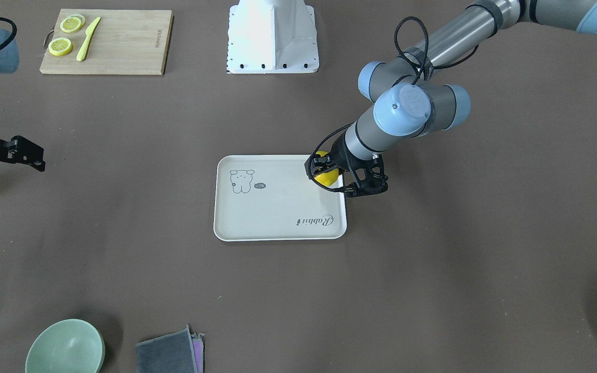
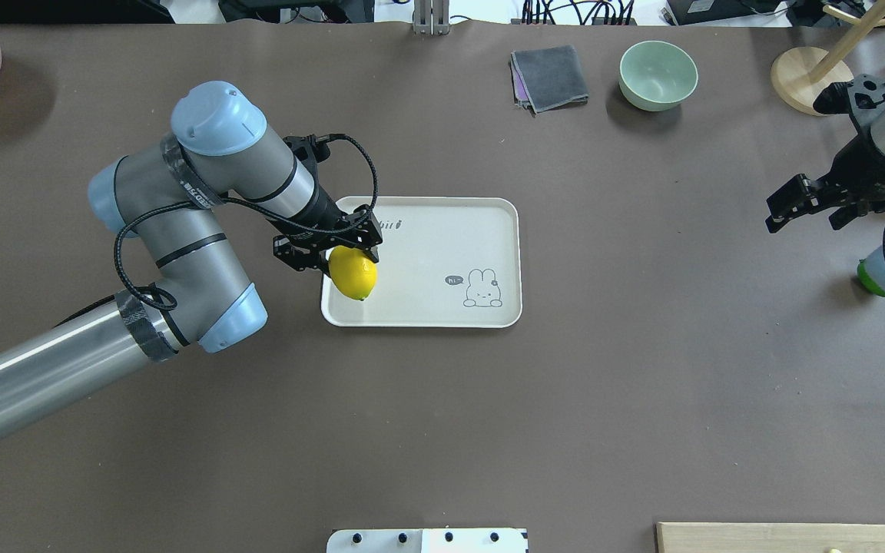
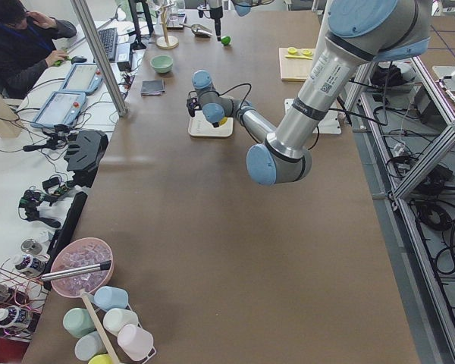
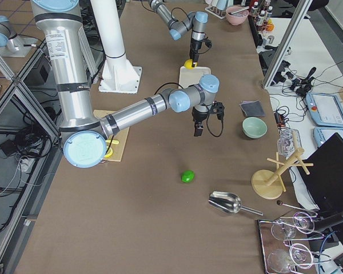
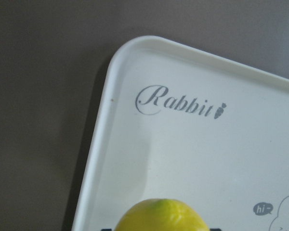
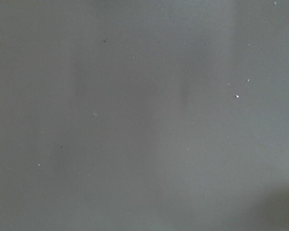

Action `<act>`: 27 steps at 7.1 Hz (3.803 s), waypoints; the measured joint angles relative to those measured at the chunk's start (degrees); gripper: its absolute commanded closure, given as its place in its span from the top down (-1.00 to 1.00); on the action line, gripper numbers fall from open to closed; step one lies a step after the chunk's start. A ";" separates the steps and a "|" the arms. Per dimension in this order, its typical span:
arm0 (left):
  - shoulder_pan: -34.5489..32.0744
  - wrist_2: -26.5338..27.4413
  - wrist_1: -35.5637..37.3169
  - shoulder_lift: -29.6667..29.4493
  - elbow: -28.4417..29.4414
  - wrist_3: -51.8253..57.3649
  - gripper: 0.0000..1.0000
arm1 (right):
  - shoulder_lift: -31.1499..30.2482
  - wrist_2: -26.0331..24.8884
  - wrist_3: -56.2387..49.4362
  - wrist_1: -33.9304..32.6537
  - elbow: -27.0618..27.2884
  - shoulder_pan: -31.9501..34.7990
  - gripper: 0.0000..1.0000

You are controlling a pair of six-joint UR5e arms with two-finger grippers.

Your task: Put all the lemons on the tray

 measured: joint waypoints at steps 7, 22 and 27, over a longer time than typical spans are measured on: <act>-13.09 -10.38 0.38 7.27 -2.05 9.04 0.94 | 0.75 0.04 2.50 -0.01 0.94 -0.99 1.00; -23.17 -6.66 0.08 17.95 5.66 48.62 0.94 | -9.83 -10.50 -46.65 -0.04 -3.12 1.81 1.00; -23.10 -6.66 -0.01 17.95 5.77 48.57 0.94 | -9.38 -9.75 -44.65 9.59 -14.26 3.64 0.99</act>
